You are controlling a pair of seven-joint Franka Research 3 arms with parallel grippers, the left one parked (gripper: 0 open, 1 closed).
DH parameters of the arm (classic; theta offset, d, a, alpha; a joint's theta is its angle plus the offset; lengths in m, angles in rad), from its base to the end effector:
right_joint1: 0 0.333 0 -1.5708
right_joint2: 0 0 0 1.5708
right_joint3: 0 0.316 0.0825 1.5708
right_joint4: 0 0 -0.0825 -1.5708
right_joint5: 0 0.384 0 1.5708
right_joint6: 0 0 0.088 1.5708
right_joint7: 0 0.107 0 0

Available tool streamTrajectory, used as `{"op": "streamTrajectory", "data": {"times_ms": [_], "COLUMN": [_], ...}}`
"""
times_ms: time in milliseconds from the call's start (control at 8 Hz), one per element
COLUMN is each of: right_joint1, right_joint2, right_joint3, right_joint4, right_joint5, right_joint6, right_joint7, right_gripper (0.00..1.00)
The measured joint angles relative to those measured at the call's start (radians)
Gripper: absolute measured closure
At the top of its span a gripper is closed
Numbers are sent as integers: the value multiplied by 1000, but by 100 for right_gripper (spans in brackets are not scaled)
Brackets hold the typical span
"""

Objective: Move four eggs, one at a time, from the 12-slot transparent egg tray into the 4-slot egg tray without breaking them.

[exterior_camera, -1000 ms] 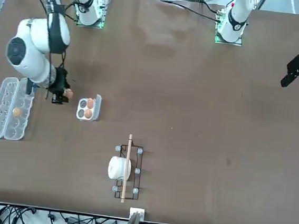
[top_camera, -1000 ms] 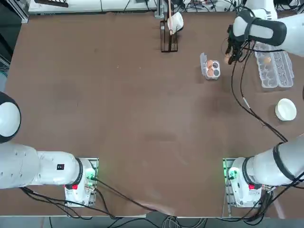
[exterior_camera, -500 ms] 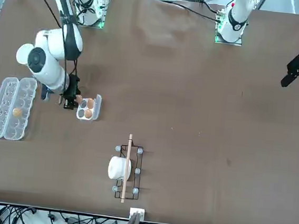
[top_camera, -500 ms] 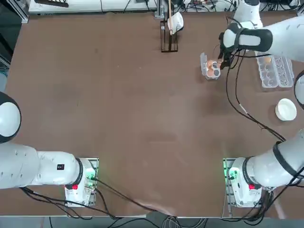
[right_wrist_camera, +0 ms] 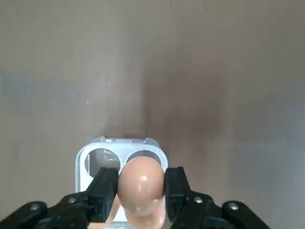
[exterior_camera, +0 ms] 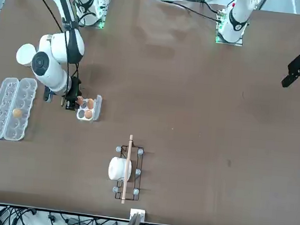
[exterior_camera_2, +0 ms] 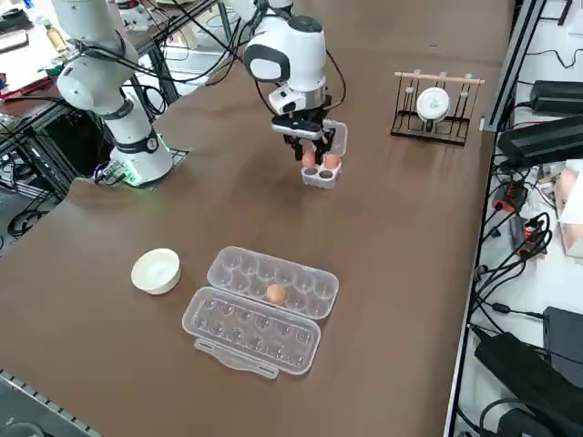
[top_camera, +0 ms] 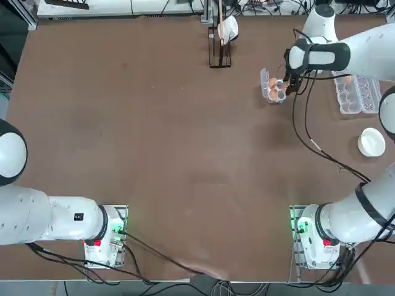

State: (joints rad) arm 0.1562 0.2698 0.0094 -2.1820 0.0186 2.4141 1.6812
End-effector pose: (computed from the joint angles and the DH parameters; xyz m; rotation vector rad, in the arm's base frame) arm 0.5480 0.0917 0.2616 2.2506 -2.1607 -0.0537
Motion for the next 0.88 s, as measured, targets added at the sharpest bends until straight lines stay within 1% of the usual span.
{"op": "streamTrajectory", "data": {"times_ms": [875], "right_joint1": [0], "right_joint2": [20], "right_joint3": [-1], "right_joint4": [-14], "right_joint5": [3], "right_joint6": [49], "right_joint7": [14], "right_gripper": [43]}}
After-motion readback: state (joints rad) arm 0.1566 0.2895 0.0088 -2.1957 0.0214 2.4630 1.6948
